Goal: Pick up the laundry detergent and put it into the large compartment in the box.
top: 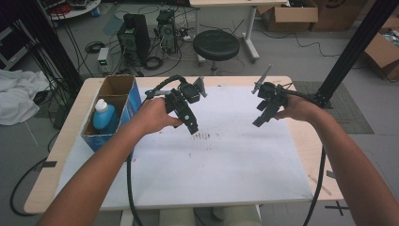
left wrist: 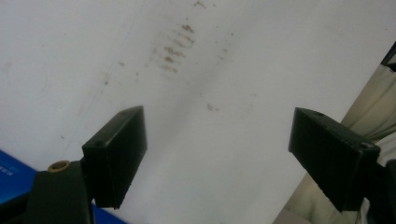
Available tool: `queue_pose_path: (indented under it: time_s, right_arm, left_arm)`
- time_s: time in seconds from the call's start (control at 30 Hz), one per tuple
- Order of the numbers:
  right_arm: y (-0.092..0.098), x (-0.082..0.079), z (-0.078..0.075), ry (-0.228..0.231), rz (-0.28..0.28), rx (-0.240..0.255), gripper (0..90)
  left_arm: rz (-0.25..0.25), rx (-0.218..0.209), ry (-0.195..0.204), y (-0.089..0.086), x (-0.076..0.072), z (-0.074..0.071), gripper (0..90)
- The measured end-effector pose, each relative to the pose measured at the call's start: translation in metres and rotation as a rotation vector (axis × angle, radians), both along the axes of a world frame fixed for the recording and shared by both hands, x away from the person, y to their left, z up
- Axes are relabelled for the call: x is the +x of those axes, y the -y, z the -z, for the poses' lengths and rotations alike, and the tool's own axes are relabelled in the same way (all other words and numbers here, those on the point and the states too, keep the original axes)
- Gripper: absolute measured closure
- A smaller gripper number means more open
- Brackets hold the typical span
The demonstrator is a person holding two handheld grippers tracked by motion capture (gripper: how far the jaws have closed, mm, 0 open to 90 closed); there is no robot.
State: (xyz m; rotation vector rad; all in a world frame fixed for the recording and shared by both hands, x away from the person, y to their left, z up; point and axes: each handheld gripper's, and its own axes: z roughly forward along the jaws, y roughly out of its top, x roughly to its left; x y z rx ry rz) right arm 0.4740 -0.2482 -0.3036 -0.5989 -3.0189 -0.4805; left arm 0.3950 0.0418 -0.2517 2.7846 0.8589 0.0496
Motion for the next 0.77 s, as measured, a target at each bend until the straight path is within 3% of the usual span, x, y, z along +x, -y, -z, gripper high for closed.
queue_pose_path:
  time_s: [0.77]
  right_arm:
    - [-0.0035,0.0008,0.0027,0.000,-0.011,-0.002,17.0]
  left_arm:
    - [-0.011,-0.012,-0.007,-0.0053,0.0038,-0.0005,20.2]
